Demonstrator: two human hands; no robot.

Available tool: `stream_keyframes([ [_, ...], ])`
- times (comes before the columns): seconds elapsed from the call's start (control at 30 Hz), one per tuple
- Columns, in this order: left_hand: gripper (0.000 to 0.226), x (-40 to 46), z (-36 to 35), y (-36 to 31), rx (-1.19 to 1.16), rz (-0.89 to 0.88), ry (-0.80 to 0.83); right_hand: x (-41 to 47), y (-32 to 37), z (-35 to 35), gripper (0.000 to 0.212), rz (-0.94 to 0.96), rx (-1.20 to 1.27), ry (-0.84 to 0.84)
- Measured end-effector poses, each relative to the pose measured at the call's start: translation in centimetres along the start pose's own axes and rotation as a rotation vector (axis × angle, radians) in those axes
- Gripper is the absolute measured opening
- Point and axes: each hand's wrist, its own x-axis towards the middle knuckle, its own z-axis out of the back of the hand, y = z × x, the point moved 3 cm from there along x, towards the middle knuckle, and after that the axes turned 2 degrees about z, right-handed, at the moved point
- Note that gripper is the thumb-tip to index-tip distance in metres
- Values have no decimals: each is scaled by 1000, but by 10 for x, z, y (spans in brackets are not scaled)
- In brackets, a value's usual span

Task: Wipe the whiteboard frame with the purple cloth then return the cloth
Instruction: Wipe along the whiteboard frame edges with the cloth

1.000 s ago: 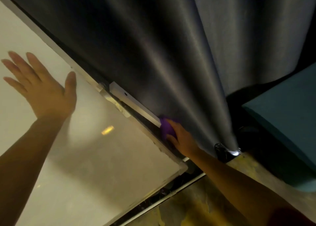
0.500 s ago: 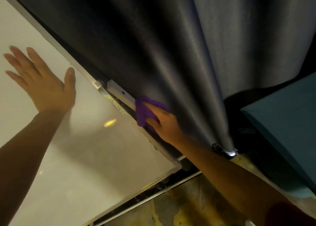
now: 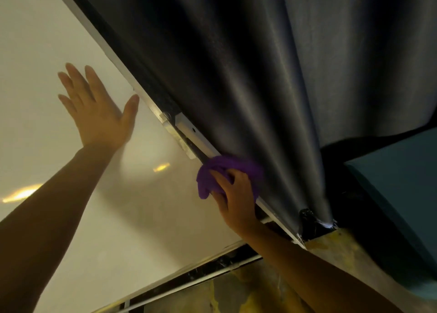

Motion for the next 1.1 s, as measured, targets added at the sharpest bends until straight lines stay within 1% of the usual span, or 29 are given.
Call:
stream_keyframes([
  [0.1, 105, -1, 1, 3, -24, -24, 71, 0, 3, 2, 44, 3, -7, 49],
  [0.2, 107, -17, -1, 14, -10, -95, 182, 5, 16, -4, 44, -56, 101, 93],
  [0.33, 102, -58, -15, 12, 15, -59, 281, 4, 31, -15, 49, -125, 168, 93],
  [0.4, 106, -70, -19, 13, 35, -34, 268, 5, 35, -19, 51, -141, 182, 101],
  [0.47, 110, -73, -21, 19, 47, -51, 248, 0, 41, -20, 49, -163, 222, 92],
  [0.6, 109, -76, -18, 29, 35, -86, 223, -5, 57, -19, 43, -184, 270, 59],
  [0.67, 107, -77, -17, 32, 45, -89, 214, 4, 69, -23, 40, -210, 277, 5],
  [0.7, 106, -75, -17, 34, 43, -90, 211, 9, 77, -26, 39, -240, 266, -27],
  [0.77, 109, -72, -17, 39, 29, -90, 223, 14, 84, -35, 46, -281, 178, -70],
  [0.87, 117, -72, -23, 37, 28, -85, 268, 10, 74, -44, 63, -345, 75, -73],
  [0.9, 120, -73, -26, 36, 33, -83, 264, 8, 69, -46, 65, -348, 62, -69],
  [1.0, 124, -72, -32, 32, 30, -87, 234, 10, 67, -50, 60, -305, 36, -105],
  [1.1, 124, -73, -36, 34, -5, -111, 214, -3, 64, -51, 51, -206, -85, -142],
])
